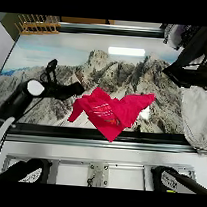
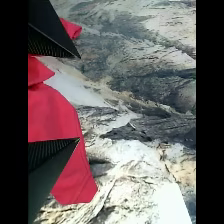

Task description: Fold the clothes and pants, and hang the long-sleeved shirts on hangers.

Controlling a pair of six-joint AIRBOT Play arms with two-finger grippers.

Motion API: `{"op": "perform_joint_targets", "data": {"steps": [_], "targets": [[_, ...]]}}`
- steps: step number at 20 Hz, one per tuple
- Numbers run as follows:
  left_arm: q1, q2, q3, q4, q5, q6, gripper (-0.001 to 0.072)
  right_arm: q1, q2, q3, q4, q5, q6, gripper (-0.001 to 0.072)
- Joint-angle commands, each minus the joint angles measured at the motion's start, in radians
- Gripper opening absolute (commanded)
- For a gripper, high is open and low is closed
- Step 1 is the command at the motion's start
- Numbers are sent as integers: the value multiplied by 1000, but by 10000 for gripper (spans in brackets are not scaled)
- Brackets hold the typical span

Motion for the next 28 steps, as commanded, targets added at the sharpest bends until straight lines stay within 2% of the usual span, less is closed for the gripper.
{"op": "perform_joint_targets", "data": {"steps": [1, 3, 5, 7, 11, 16, 22, 23, 25, 26, 28], "targets": [[137, -108, 131, 0, -114, 38, 673, -38, 6, -11, -19, 103, -118, 530], [206, -69, 77, 2, -172, 77, 673, -39, 46, -90, -58, 229, -155, 528], [250, -18, -29, 9, -220, 137, 673, -23, 95, -220, -67, 281, -153, 504], [274, 32, -161, 10, -230, 197, 673, 3, 150, -359, -68, 262, -153, 504], [276, 31, -347, 1, -130, 234, 673, 82, 199, -510, -64, 217, -134, 505], [174, -130, -295, 1, -150, 345, 673, 166, 199, -515, 7, 192, -135, 504], [52, -236, -222, 9, -149, 312, 671, 191, 199, -516, 15, 192, -134, 504], [37, -243, -212, 10, -141, 294, 572, 203, 199, -518, 14, 191, -122, 487], [26, -240, -195, 8, -133, 289, 38, 256, 199, -534, -4, 183, -64, 487], [26, -228, -187, 9, -133, 288, 8, 292, 198, -549, -25, 174, -11, 487], [41, -191, -180, 9, -133, 288, 8, 382, 197, -594, -65, 138, 123, 487]]}}
